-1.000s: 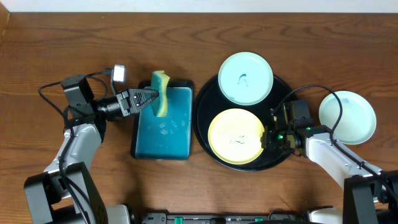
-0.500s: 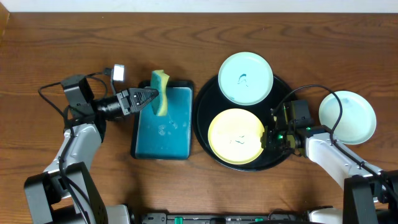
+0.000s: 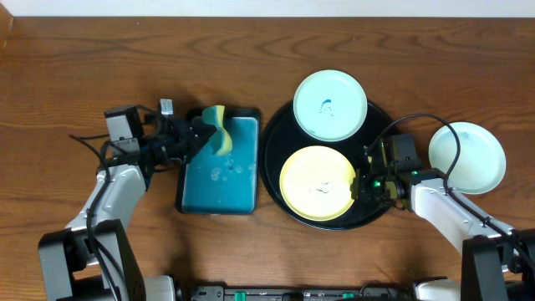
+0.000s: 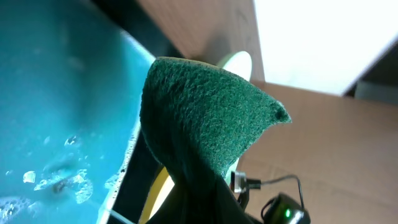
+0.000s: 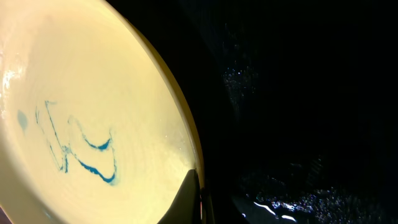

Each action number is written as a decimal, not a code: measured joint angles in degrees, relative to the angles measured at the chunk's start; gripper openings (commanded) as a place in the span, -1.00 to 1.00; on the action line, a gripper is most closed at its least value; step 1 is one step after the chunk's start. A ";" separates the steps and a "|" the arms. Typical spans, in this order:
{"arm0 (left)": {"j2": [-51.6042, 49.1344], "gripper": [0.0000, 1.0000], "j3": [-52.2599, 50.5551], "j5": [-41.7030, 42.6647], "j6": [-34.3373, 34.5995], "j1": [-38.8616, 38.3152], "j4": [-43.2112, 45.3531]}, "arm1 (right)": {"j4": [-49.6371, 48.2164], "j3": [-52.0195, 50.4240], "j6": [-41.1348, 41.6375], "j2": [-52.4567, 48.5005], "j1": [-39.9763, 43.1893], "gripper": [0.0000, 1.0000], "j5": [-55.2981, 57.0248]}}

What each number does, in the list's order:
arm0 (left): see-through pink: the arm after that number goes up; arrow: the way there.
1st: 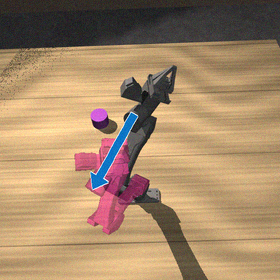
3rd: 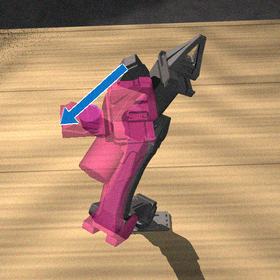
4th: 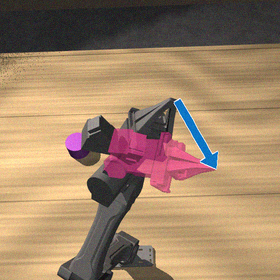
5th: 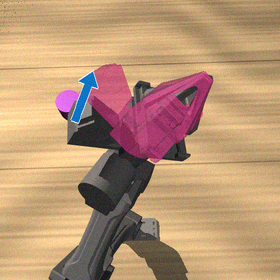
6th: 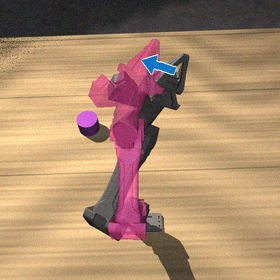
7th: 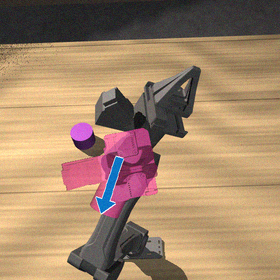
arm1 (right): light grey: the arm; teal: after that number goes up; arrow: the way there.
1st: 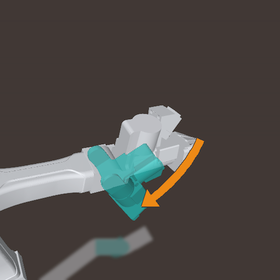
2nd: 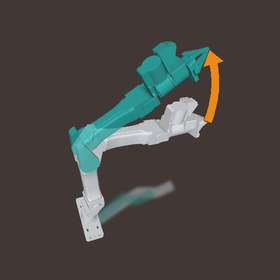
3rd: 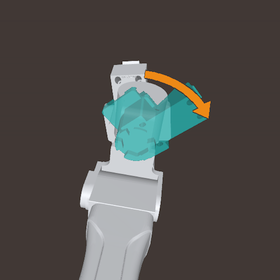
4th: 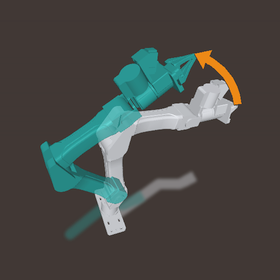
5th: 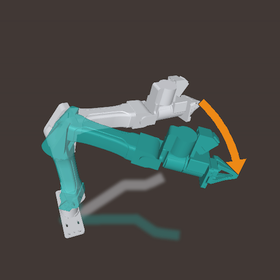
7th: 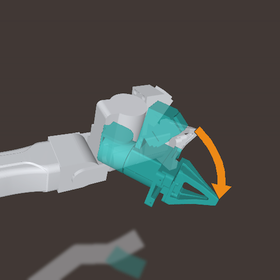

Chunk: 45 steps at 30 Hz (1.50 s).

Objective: Clean dirty plates on tray and stack at the side

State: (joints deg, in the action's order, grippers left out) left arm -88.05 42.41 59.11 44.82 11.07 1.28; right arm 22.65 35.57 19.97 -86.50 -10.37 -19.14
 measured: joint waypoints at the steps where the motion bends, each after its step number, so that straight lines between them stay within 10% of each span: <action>1: 0.00 -0.85 0.00 -0.92 0.83 -0.17 -0.17 | -0.02 0.00 0.00 0.00 0.00 -0.97 0.00; 33: 0.02 -0.85 0.00 -4.44 19.47 -0.26 -10.12 | 0.00 0.00 0.00 0.00 0.00 -0.97 -0.02; 45: 0.28 -0.85 -0.04 -7.39 17.33 -9.14 2.69 | 0.00 0.00 0.00 0.00 0.00 -0.97 -0.02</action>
State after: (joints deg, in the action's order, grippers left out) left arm -87.77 42.37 51.72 62.15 1.93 3.97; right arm 22.65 35.57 19.97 -86.50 -10.37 -19.16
